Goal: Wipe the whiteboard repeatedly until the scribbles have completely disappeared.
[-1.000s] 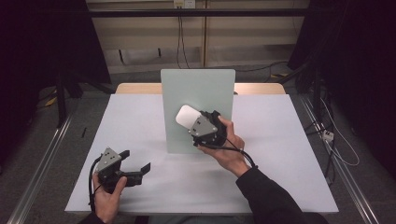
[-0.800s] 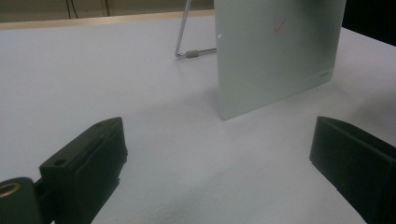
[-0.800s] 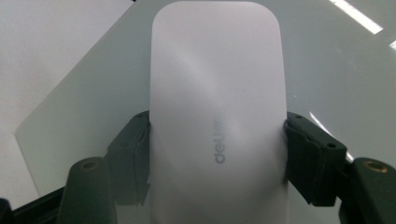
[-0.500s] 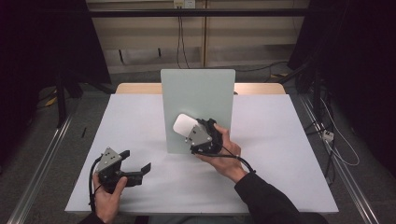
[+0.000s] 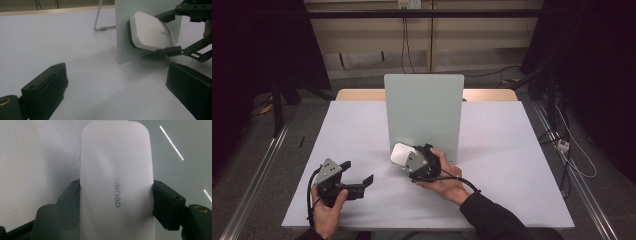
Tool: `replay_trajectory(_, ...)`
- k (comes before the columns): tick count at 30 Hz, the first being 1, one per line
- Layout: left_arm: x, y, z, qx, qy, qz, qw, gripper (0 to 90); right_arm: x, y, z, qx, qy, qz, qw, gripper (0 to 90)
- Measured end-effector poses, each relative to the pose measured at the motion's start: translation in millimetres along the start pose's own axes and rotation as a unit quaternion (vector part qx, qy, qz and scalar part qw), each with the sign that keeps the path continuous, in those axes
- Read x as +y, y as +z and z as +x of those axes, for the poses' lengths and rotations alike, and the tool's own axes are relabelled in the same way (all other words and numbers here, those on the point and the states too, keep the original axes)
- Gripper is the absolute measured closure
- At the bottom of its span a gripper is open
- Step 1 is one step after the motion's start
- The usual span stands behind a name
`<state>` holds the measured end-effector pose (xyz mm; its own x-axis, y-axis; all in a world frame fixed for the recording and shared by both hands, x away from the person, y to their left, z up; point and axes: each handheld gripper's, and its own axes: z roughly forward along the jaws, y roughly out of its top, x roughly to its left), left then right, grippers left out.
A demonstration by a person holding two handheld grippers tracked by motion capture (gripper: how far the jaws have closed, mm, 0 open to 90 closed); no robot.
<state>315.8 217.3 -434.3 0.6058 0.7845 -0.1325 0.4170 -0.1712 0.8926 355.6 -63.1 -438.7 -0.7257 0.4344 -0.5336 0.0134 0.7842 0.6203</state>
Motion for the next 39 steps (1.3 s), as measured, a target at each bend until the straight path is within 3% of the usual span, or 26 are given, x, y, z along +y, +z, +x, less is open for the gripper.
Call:
replay_trajectory(2,0.0,-0.1,-0.1,0.0,0.0,-0.001,1.0,3.7,0.3,-4.4,-5.2,-0.013,-0.002,-0.001,0.9999,31.5)
replay_trajectory(8,-0.2,1.4,-0.6,-0.002,0.0,0.002,1.0,3.7,-6.5,-27.9,-36.0,-0.058,0.049,-0.027,0.9967,31.5)
replay_trajectory(16,-0.1,1.3,-0.9,0.0,0.0,0.001,1.0,3.7,-7.3,-51.4,-70.8,-0.106,0.068,-0.038,0.9912,31.5)
replay_trajectory(18,0.0,1.1,-1.0,0.0,0.0,0.001,1.0,3.8,-7.7,-50.4,-68.2,-0.112,0.064,-0.035,0.991,31.5)
replay_trajectory(21,0.0,0.8,-1.1,0.0,0.0,0.001,1.0,3.7,-9.6,-44.4,-58.2,-0.099,0.056,-0.031,0.993,31.5)
replay_trajectory(25,-0.1,1.3,-1.4,-0.001,0.001,0.002,1.0,3.7,-12.1,-31.3,-35.6,-0.07,0.037,-0.015,0.9967,31.5)
replay_trajectory(30,-0.2,1.3,-1.2,0.0,0.001,0.002,1.0,3.7,-13.0,-15.9,-13.6,-0.035,0.021,-0.007,0.9991,31.5)
replay_trajectory(36,-0.1,1.0,-1.2,0.0,0.001,0.002,1.0,3.8,-8.1,-2.4,2.2,-0.005,0.011,0.001,0.9999,31.4)
replay_trajectory(39,-0.3,1.4,-0.6,-0.001,0.001,0.003,1.0,3.7,-5.3,0.3,3.1,0.002,0.01,-0.001,0.9999,31.4)
